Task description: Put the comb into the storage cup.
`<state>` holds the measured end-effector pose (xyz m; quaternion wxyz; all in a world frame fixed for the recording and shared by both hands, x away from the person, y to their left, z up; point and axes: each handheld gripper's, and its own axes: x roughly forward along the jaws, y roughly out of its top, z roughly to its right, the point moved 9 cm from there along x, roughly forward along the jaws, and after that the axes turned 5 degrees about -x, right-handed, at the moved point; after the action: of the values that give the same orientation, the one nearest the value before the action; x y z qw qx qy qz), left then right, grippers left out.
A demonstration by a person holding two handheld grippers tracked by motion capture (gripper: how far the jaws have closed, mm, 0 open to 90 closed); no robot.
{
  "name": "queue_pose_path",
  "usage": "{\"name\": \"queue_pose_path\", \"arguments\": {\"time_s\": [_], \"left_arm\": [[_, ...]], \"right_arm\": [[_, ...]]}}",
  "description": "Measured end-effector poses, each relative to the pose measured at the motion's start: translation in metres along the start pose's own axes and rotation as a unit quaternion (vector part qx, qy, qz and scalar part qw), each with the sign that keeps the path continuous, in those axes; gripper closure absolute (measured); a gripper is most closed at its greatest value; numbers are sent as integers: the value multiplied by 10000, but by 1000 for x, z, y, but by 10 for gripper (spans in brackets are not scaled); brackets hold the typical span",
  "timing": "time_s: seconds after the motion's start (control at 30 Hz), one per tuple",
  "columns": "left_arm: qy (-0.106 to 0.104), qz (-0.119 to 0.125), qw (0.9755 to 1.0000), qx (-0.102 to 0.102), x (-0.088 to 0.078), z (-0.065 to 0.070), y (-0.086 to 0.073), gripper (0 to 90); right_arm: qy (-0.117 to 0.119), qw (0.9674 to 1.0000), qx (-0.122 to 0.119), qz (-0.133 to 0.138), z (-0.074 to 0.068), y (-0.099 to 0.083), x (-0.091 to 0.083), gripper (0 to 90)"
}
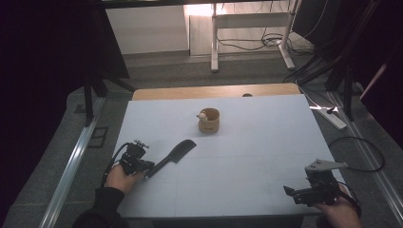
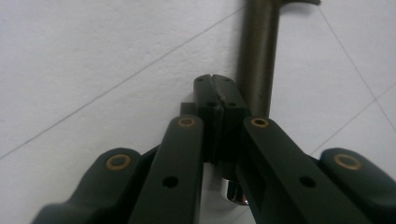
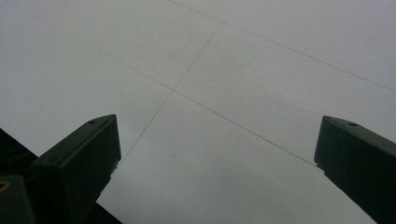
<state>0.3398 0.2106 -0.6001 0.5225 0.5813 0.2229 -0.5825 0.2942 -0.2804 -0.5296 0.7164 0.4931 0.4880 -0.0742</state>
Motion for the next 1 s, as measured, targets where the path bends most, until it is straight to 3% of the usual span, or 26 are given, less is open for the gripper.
{"name": "queue_pose_path", "arguments": {"time_s": [0.33, 0.57, 0.8, 0.9, 1.0], "left_arm": [[-41, -95, 9999, 59, 1, 12, -2, 884], [20, -8, 10000, 22, -2, 9, -1, 882], [116, 245, 9996, -77, -12, 8, 1, 767], [114, 412, 9991, -64, -17, 11, 3, 671], [254, 488, 9985, 9, -21, 14, 4, 561]], "right_arm": [[17, 10000, 9, -26, 0, 0, 1, 13], [21, 10000, 9, -34, 0, 0, 1, 13], [24, 10000, 6, -32, 0, 0, 1, 13], [19, 10000, 4, -30, 0, 0, 1, 13], [11, 10000, -7, -16, 0, 0, 1, 14]]}}
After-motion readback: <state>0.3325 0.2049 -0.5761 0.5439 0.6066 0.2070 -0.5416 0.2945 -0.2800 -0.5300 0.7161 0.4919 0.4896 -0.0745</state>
